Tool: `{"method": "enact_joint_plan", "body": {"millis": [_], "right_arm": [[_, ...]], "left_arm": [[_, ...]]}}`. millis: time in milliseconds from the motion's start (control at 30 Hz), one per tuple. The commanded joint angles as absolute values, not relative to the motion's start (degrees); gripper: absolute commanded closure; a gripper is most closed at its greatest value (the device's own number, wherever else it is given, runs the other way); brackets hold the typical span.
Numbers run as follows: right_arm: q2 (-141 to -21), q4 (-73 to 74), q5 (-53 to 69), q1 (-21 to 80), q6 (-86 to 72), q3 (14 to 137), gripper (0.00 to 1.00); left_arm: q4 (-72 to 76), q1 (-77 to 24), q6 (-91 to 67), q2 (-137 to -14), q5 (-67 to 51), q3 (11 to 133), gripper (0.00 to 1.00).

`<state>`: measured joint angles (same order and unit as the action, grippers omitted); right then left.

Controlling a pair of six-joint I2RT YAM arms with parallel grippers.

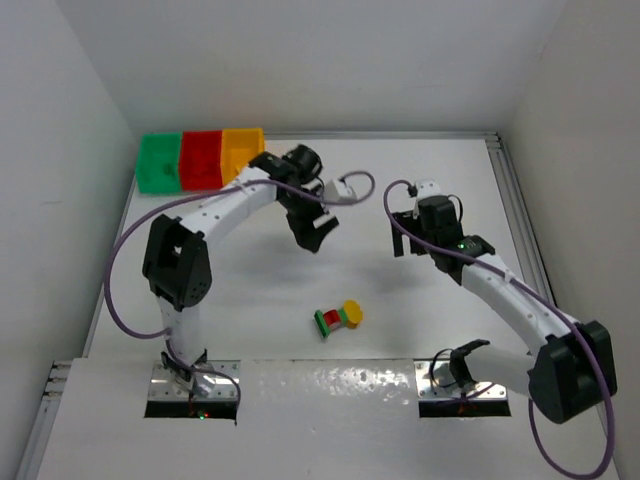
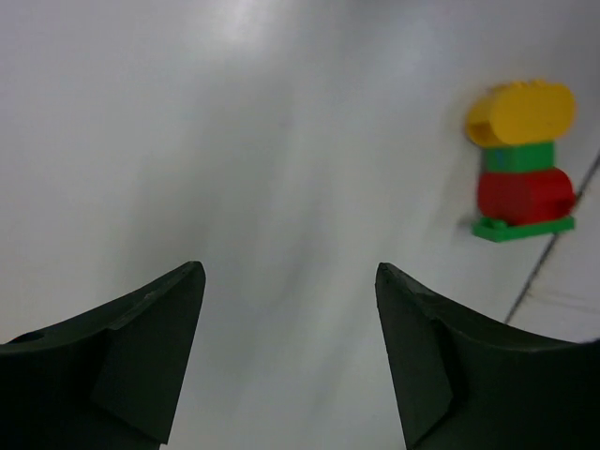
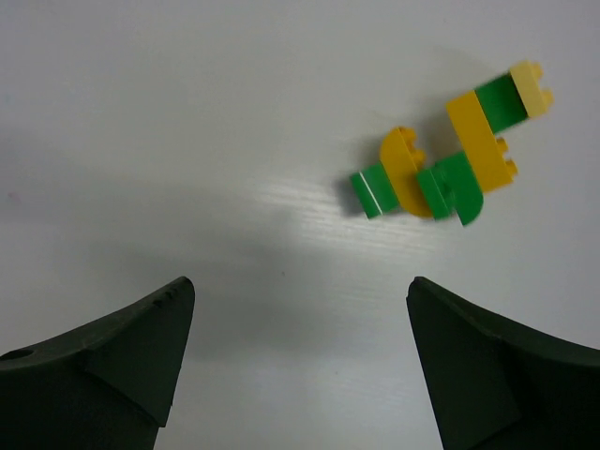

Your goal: Sort the legos into containers by color

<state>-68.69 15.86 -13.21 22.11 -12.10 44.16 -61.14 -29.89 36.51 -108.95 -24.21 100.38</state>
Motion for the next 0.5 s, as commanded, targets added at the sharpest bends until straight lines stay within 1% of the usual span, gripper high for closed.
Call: {"method": "enact_joint_plan", "body": {"millis": [0, 33, 67, 100, 133, 167, 267, 467], "right_arm": [[-62.07, 18.28, -17.83, 22.41, -15.90, 41.23, 0.07], [-60.66, 18.46, -20.02, 22.41, -17.04, 39.48, 0.07], [-59.43, 18.72, -20.73, 22.33, -17.57, 38.85, 0.07], [-57.24, 19.16, -21.26, 22.32, -18.36, 38.24, 0.07], [-56.35, 20.29, -21.79, 22.24, -18.72, 37.45, 0.07], [-55.55, 21.17, -21.80, 22.24, -19.16, 37.27, 0.07], [-53.18, 23.90, -20.92, 22.24, -21.18, 36.39, 0.08], [-46.77, 25.40, -23.11, 22.24, -25.83, 34.45, 0.11]], "left_arm": [[-64.35, -36.28, 39.99, -102.58, -26.72, 95.29, 0.27], [-63.20, -39.87, 38.77, -100.65, -26.28, 93.36, 0.22], [-62.06, -41.82, 38.06, -99.50, -25.67, 89.42, 0.20], [-59.09, -43.58, 37.10, -98.27, -24.45, 87.38, 0.16], [-57.24, -46.90, 34.57, -95.83, -23.56, 85.01, 0.03], [-55.39, -48.33, 33.32, -94.58, -22.77, 80.81, 0.01], [-48.88, -51.24, 27.70, -92.11, -18.65, 75.43, 0.00], [-38.51, -56.77, 20.75, -93.34, -10.57, 70.85, 0.00]]}}
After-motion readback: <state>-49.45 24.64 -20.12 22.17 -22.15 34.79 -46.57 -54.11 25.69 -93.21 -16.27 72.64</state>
